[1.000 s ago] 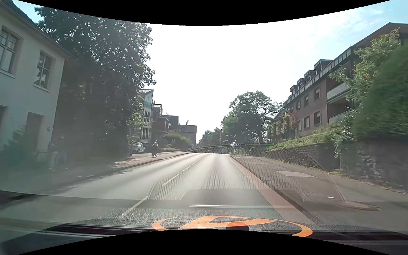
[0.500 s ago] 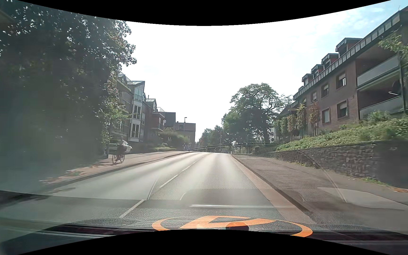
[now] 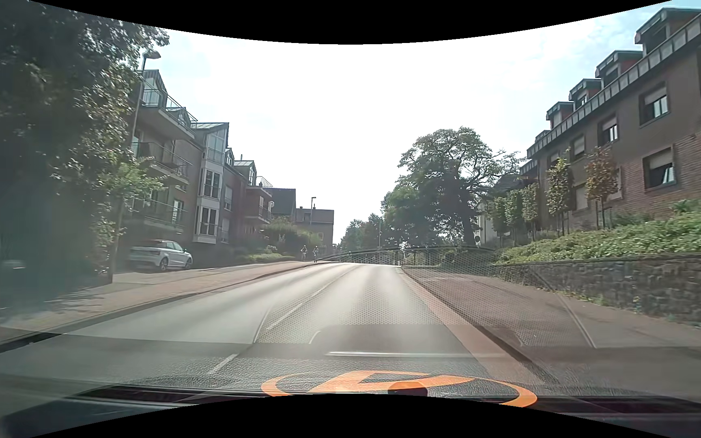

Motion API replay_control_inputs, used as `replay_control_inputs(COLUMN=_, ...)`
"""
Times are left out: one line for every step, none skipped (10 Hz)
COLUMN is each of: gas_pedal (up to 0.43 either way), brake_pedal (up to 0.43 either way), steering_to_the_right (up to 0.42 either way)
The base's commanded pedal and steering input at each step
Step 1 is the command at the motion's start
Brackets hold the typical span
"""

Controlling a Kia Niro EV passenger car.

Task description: Follow the waypoints while adhering to traffic rules and regulations

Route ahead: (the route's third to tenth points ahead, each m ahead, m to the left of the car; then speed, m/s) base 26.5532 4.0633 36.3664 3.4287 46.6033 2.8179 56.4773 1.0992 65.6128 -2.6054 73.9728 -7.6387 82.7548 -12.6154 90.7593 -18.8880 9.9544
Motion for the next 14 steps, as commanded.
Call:
replay_control_inputs(gas_pedal=0.189, brake_pedal=0.000, steering_to_the_right=0.002)
replay_control_inputs(gas_pedal=0.189, brake_pedal=0.000, steering_to_the_right=0.003)
replay_control_inputs(gas_pedal=0.189, brake_pedal=0.000, steering_to_the_right=0.003)
replay_control_inputs(gas_pedal=0.189, brake_pedal=0.000, steering_to_the_right=0.003)
replay_control_inputs(gas_pedal=0.189, brake_pedal=0.000, steering_to_the_right=0.003)
replay_control_inputs(gas_pedal=0.177, brake_pedal=0.000, steering_to_the_right=0.003)
replay_control_inputs(gas_pedal=0.177, brake_pedal=0.000, steering_to_the_right=0.004)
replay_control_inputs(gas_pedal=0.177, brake_pedal=0.000, steering_to_the_right=0.004)
replay_control_inputs(gas_pedal=0.177, brake_pedal=0.000, steering_to_the_right=0.005)
replay_control_inputs(gas_pedal=0.177, brake_pedal=0.000, steering_to_the_right=0.005)
replay_control_inputs(gas_pedal=0.157, brake_pedal=0.000, steering_to_the_right=0.006)
replay_control_inputs(gas_pedal=0.150, brake_pedal=0.000, steering_to_the_right=0.006)
replay_control_inputs(gas_pedal=0.150, brake_pedal=0.000, steering_to_the_right=0.006)
replay_control_inputs(gas_pedal=0.150, brake_pedal=0.000, steering_to_the_right=0.006)
